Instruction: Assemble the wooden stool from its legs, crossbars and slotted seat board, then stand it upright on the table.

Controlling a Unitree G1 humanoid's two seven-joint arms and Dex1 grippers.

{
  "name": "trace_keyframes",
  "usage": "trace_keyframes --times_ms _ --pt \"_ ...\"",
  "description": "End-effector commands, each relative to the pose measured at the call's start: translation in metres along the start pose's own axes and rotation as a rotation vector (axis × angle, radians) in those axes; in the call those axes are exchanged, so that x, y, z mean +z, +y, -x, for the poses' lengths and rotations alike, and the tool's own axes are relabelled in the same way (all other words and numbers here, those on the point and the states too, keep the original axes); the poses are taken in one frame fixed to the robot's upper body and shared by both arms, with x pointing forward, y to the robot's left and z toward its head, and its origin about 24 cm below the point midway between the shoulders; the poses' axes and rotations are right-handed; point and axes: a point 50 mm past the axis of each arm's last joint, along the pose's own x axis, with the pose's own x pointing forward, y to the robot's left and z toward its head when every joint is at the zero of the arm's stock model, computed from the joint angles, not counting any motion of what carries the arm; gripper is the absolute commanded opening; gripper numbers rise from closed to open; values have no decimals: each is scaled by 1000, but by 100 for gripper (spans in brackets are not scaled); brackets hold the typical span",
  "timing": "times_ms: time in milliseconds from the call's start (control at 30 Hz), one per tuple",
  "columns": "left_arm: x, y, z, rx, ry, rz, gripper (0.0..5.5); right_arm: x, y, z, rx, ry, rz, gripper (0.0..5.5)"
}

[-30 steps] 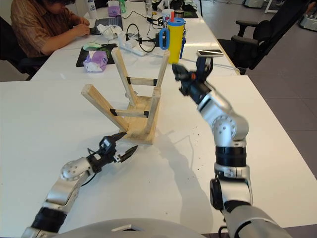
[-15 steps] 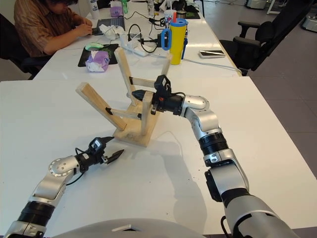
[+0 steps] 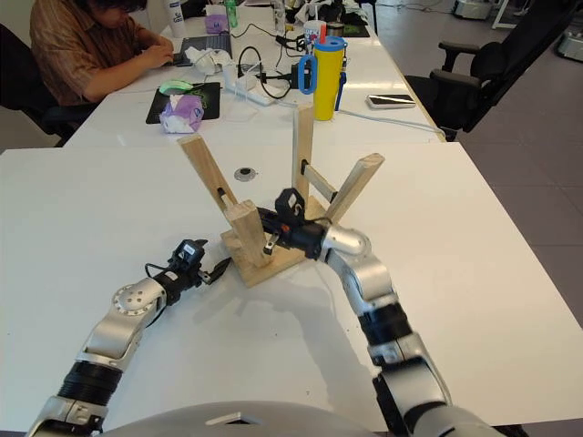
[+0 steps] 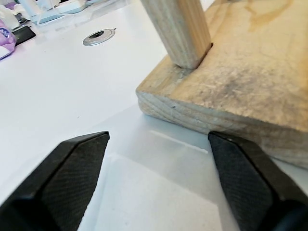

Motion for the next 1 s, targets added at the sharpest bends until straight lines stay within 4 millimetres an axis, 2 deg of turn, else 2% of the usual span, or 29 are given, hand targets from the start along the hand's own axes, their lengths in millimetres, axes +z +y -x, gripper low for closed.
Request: trace_keyframes --times_ms 33,167,233,333,467,567,667,800,867,1000 --pt "-26 -25 2 -5 141 67 382 -8 12 -2 -60 15 -30 2" --pt "-25 -25 2 48 137 67 382 -5 11 5 -137 -1 -24 2" --pt "-26 -22 7 88 138 57 382 1 16 18 -141 -36 -32 2" --pt "-29 -17 25 144 116 58 382 5 29 42 -92 -37 -99 2" --pt "-32 -15 53 160 70 58 382 -2 37 79 -94 31 -167 2" --pt "-33 -22 68 115 64 39 382 -18 31 109 -226 86 -186 2" --pt "-34 -32 71 53 73 23 382 -33 27 139 -367 140 -148 2" --pt "-31 -40 69 28 64 44 382 -46 0 174 -593 235 -22 2" --pt "-30 -41 66 20 76 28 382 -44 -13 180 -655 242 15 2" --pt "-29 -41 56 14 97 21 382 -46 -29 172 -695 247 23 2"
